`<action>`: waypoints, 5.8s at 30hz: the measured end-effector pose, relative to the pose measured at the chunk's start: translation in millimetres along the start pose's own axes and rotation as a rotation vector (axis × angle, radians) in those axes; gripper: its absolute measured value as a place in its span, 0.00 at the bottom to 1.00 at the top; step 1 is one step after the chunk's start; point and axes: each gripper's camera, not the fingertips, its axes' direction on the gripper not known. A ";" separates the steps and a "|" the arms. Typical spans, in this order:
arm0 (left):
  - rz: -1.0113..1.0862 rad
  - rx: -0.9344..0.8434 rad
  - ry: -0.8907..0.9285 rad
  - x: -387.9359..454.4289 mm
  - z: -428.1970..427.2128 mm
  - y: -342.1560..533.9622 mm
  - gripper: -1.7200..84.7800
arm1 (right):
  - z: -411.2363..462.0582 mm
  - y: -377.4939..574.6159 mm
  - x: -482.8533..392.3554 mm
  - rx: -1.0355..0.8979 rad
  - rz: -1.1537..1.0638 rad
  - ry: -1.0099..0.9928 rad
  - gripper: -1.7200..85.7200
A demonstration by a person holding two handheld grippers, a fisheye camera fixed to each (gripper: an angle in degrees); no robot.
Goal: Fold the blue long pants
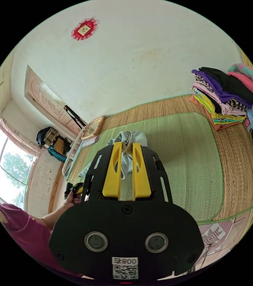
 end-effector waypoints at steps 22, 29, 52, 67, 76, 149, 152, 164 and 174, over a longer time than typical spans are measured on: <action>-0.048 0.212 -0.316 -8.6 -61.3 -37.9 0.10 | -34.8 169.9 290.3 -0.130 0.611 0.281 0.08; -0.140 0.175 -0.250 -31.4 -32.7 31.6 0.11 | 1.1 215.0 281.8 -0.229 0.593 0.241 0.11; -0.179 -0.164 -0.390 -53.7 147.7 -13.0 0.11 | 13.2 323.2 321.1 -0.151 0.836 0.012 0.10; -0.128 -0.163 -0.251 -34.5 190.4 -26.1 0.04 | -6.0 347.2 345.4 -0.026 0.941 0.027 0.10; -0.088 -0.168 -0.226 -21.9 201.5 -40.6 0.03 | -11.0 350.3 360.4 0.000 0.975 0.038 0.09; 0.462 -0.323 -0.866 -19.4 194.6 -227.3 0.12 | 311.2 78.1 5.4 -0.423 0.068 -0.008 0.02; 0.403 -0.359 -0.896 -48.5 180.1 -221.6 0.13 | 356.7 114.6 -82.3 -0.524 -0.110 -0.051 0.02; 0.077 -0.038 -0.375 -125.8 83.5 -293.1 0.07 | 454.2 192.3 -266.5 -0.734 -0.474 -0.066 0.02; 0.299 0.288 -0.571 -63.0 -40.4 -369.5 0.10 | 481.8 226.8 -366.0 -0.743 -0.717 -0.001 0.10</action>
